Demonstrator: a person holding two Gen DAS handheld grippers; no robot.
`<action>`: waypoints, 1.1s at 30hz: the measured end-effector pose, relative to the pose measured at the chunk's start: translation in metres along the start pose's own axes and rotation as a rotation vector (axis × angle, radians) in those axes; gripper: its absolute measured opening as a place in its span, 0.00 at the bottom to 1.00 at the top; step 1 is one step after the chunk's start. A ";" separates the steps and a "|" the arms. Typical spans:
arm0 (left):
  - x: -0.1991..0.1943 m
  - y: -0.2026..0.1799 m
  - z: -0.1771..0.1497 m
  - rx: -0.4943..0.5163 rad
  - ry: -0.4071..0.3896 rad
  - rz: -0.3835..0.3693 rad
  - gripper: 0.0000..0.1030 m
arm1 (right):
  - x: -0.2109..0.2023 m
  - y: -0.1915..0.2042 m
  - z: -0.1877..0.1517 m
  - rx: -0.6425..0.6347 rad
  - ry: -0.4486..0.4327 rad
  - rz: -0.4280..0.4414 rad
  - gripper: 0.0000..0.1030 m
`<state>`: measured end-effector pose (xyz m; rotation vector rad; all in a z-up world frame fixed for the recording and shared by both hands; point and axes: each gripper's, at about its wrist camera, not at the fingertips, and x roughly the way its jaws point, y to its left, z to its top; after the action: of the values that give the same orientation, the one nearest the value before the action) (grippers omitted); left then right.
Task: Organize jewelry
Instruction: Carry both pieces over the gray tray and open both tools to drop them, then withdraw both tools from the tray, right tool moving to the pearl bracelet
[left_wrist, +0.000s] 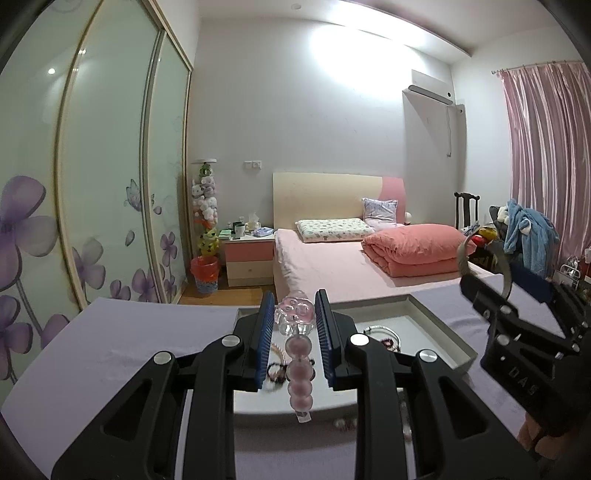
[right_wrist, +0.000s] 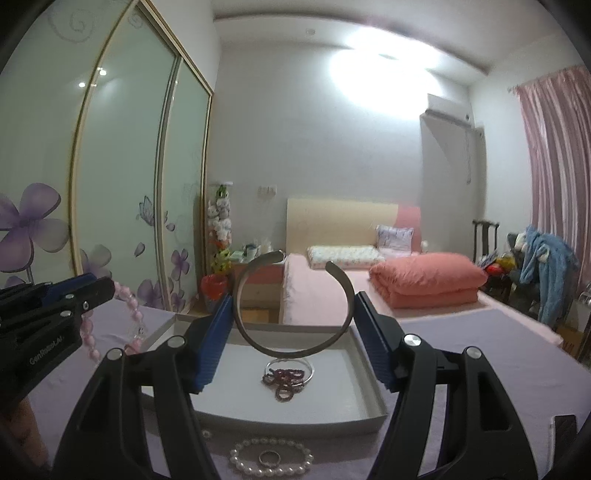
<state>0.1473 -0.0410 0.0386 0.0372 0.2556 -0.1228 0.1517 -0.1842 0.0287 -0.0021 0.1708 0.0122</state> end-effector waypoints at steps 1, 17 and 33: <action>0.006 0.000 0.000 0.000 0.002 -0.002 0.23 | 0.009 -0.001 0.000 0.008 0.021 0.008 0.63; 0.098 0.008 -0.018 -0.065 0.214 -0.076 0.23 | 0.136 -0.002 -0.031 0.041 0.398 0.074 0.62; 0.099 0.047 -0.006 -0.178 0.270 -0.090 0.42 | 0.138 -0.029 -0.041 0.153 0.507 0.097 0.68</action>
<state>0.2464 -0.0058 0.0086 -0.1360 0.5376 -0.1840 0.2807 -0.2113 -0.0347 0.1569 0.6783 0.0957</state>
